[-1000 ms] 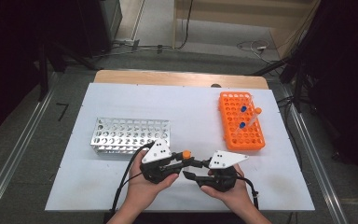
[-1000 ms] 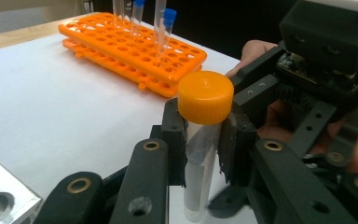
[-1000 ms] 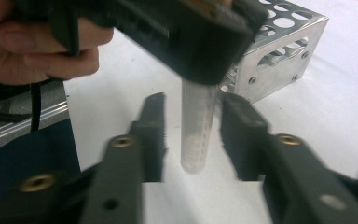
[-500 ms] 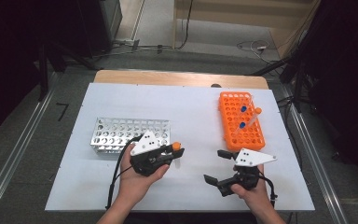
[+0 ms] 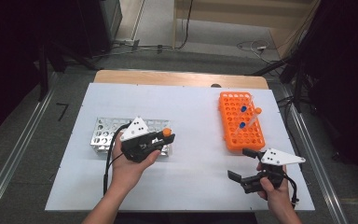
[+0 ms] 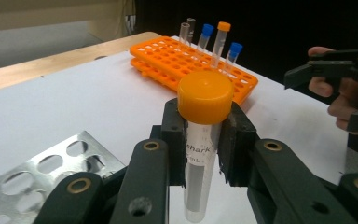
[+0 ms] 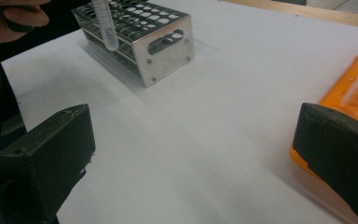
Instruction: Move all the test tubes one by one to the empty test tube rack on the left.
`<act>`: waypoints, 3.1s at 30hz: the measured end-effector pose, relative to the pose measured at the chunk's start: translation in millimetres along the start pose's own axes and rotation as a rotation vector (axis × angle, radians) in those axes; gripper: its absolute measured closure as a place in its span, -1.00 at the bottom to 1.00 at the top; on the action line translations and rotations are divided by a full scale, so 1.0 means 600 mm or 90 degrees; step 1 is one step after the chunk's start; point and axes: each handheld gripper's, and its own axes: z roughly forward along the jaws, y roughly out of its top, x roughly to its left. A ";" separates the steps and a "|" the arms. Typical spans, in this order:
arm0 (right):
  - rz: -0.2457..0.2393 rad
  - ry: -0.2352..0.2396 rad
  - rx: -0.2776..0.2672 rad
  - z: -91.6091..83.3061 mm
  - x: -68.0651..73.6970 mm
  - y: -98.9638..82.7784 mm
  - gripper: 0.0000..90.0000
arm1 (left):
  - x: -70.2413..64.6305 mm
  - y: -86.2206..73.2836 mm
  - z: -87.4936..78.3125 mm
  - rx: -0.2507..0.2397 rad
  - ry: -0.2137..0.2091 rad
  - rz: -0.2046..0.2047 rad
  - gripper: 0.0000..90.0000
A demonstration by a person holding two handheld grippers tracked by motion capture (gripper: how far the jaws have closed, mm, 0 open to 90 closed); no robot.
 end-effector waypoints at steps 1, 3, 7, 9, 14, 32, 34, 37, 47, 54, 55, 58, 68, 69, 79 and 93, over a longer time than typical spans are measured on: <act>0.001 -0.003 -0.003 -0.004 -0.005 -0.002 -1.00 | 0.003 0.002 0.000 -0.002 0.001 -0.002 0.67; 0.008 -0.015 -0.008 -0.013 -0.014 -0.007 -1.00 | 0.010 0.007 0.000 -0.003 0.004 -0.003 0.67; 0.017 -0.035 -0.016 -0.022 -0.035 -0.013 -1.00 | 0.023 0.015 0.005 0.001 0.010 -0.006 0.67; 0.018 -0.043 -0.017 -0.025 -0.044 -0.017 -1.00 | 0.030 0.018 0.008 0.002 0.015 -0.007 0.67; 0.031 -0.051 -0.016 -0.029 -0.057 -0.024 -1.00 | 0.046 0.028 0.017 0.000 0.027 -0.009 0.67; 0.039 -0.071 -0.017 -0.027 -0.066 -0.029 -1.00 | 0.103 0.056 0.049 -0.020 0.088 -0.015 0.67; 0.042 -0.072 -0.018 -0.027 -0.066 -0.029 -1.00 | 0.105 0.056 0.055 -0.018 0.093 -0.014 0.67; 0.040 -0.070 -0.018 -0.026 -0.066 -0.029 -1.00 | 0.109 0.055 0.063 -0.015 0.098 -0.016 0.67; 0.041 -0.072 -0.014 -0.025 -0.065 -0.029 -1.00 | 0.115 0.045 0.081 0.008 0.110 -0.013 0.67; 0.041 -0.071 -0.013 -0.023 -0.066 -0.030 -1.00 | 0.116 0.040 0.084 0.008 0.116 -0.022 0.66; 0.041 -0.072 -0.012 -0.022 -0.066 -0.030 -1.00 | 0.115 0.040 0.083 0.009 0.118 -0.020 0.66; 0.043 -0.073 -0.012 -0.022 -0.066 -0.031 -1.00 | 0.114 0.039 0.084 0.018 0.126 -0.010 0.66; 0.040 -0.076 -0.009 -0.020 -0.066 -0.032 -1.00 | 0.112 0.023 0.097 0.055 0.130 -0.009 0.65; 0.041 -0.076 -0.008 -0.020 -0.066 -0.033 -1.00 | 0.113 0.021 0.098 0.060 0.133 -0.011 0.64; 0.041 -0.077 -0.008 -0.019 -0.067 -0.033 -1.00 | 0.113 0.013 0.101 0.081 0.125 -0.031 0.38; 0.042 -0.079 -0.009 -0.018 -0.066 -0.031 -1.00 | 0.096 0.012 0.053 0.023 0.097 -0.071 -0.95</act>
